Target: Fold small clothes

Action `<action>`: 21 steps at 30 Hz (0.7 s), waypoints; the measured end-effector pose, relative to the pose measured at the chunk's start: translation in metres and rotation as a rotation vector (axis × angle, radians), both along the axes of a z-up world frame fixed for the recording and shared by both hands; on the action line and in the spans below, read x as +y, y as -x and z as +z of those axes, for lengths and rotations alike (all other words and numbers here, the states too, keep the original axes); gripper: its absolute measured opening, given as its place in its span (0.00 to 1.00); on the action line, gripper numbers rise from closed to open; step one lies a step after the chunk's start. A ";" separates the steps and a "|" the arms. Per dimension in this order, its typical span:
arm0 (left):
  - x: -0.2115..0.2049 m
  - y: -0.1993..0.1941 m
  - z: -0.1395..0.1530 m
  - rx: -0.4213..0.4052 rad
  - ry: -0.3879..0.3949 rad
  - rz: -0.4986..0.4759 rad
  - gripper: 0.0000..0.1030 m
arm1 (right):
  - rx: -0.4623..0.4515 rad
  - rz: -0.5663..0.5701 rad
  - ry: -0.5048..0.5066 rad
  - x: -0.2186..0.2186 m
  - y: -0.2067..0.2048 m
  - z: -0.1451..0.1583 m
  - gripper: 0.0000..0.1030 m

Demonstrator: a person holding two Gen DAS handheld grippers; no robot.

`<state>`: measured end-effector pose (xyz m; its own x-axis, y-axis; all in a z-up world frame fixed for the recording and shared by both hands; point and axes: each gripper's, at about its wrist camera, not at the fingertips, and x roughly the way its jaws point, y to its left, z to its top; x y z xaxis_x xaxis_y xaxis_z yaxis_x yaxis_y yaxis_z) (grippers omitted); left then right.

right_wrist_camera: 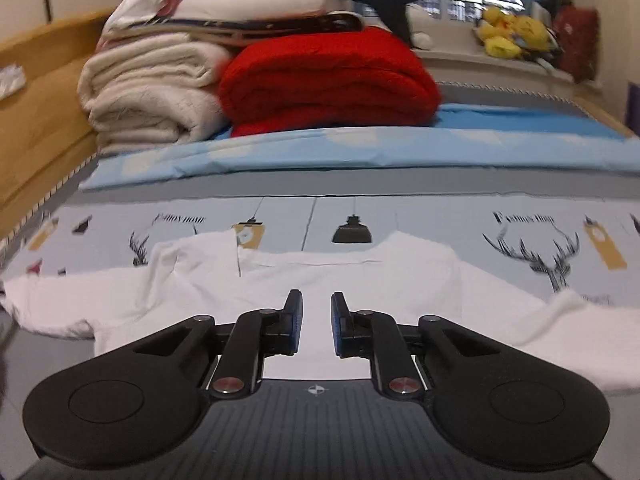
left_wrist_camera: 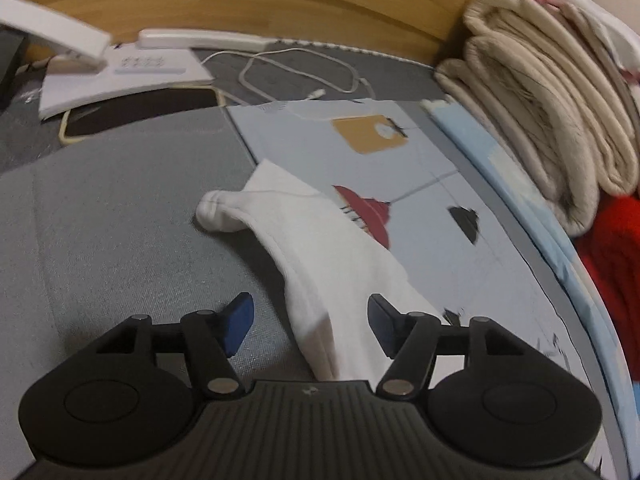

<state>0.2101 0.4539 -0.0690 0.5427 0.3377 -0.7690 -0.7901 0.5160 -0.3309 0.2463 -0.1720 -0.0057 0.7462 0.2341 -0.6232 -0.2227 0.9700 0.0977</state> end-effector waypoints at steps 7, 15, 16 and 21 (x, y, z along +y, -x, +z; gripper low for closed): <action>-0.001 -0.029 -0.007 0.096 -0.105 -0.009 0.04 | 0.044 0.015 0.022 0.014 -0.008 -0.015 0.15; -0.088 -0.062 0.059 -0.010 -0.232 -0.180 0.03 | 0.066 0.005 0.039 0.021 -0.005 -0.020 0.03; -0.107 -0.067 0.069 -0.039 -0.239 -0.223 0.03 | 0.071 -0.001 0.043 0.020 -0.004 -0.021 0.03; -0.236 -0.089 0.101 -0.152 -0.173 -0.544 0.03 | 0.105 -0.031 0.045 0.017 -0.005 -0.024 0.03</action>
